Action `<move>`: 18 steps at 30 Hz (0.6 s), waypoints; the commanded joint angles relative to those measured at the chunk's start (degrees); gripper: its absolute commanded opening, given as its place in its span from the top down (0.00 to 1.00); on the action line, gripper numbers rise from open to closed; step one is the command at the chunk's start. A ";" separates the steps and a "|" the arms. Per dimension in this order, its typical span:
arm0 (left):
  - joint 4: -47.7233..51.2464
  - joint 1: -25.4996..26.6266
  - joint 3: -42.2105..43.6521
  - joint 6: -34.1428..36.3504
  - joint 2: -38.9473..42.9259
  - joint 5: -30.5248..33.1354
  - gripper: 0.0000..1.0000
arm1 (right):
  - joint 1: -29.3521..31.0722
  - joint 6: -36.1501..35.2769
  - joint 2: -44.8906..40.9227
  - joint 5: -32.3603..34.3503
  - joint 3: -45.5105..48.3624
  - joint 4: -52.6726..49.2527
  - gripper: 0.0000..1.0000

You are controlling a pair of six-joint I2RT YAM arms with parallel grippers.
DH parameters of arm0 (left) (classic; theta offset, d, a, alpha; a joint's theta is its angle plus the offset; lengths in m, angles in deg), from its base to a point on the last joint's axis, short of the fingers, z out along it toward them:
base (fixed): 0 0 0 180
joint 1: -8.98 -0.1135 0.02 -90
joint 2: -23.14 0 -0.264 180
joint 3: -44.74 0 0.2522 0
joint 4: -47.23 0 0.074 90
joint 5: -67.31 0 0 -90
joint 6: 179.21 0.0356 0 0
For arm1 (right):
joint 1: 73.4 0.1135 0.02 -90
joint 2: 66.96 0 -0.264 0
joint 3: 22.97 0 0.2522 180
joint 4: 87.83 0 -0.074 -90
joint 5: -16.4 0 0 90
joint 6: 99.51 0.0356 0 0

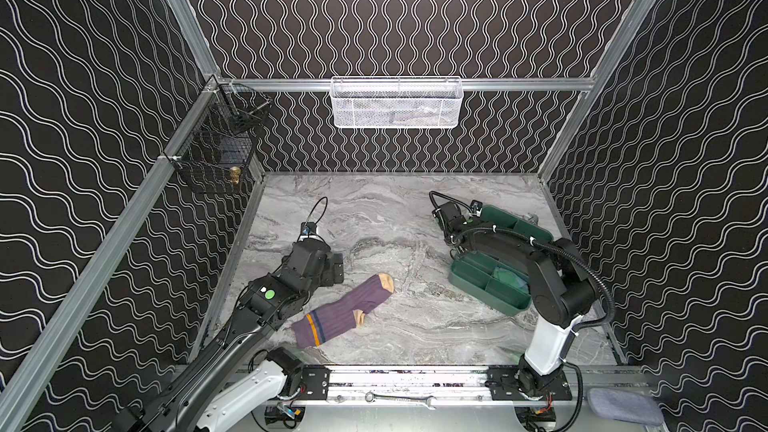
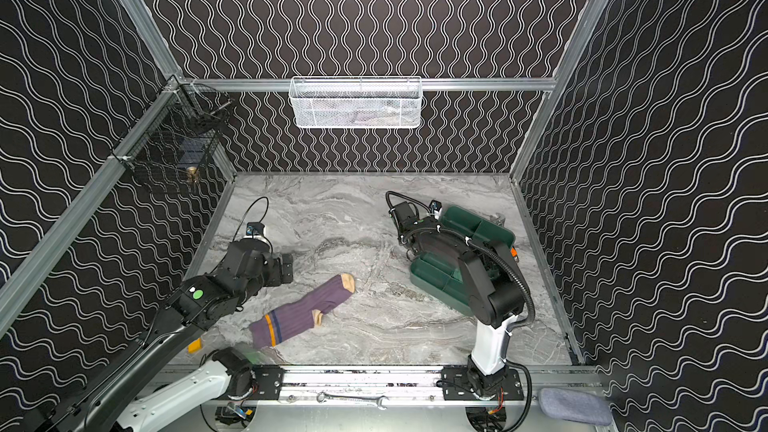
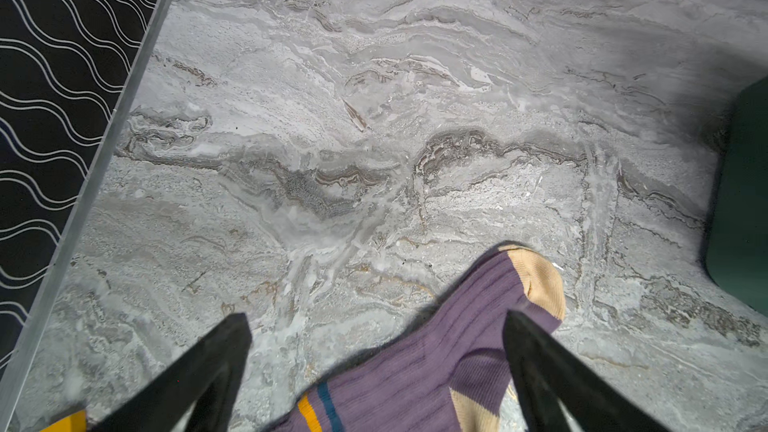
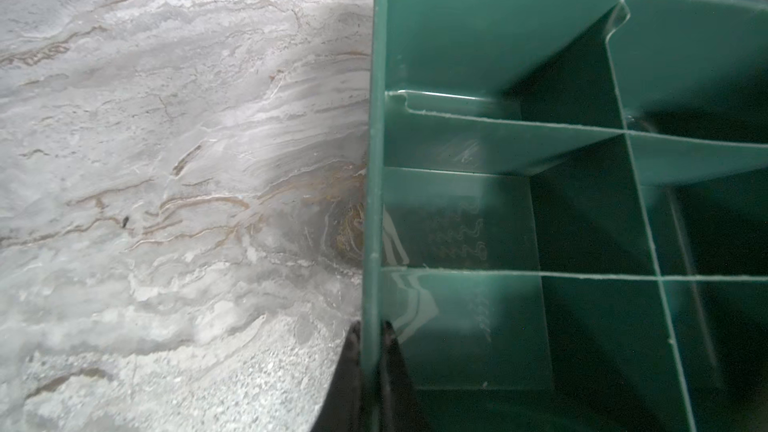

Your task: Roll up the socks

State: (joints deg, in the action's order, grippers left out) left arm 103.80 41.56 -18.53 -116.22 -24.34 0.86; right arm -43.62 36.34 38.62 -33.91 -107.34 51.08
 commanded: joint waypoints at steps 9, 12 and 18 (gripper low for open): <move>4.22 -0.14 -8.60 6.21 -0.42 -0.01 0.01 | 3.06 -16.49 -15.65 -10.94 -0.28 6.22 0.33; 3.88 -0.08 -10.50 9.03 1.64 -1.34 0.01 | 10.90 -19.42 -19.82 -15.96 -0.24 5.51 0.34; 3.47 -0.09 -10.63 9.88 5.47 -4.08 0.01 | 23.79 -8.33 -20.72 -29.22 6.53 5.65 0.39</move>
State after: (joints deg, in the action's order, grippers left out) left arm 107.36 41.56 -29.09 -108.28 -19.58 -1.44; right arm -22.70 22.35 17.38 -55.01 -103.20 57.81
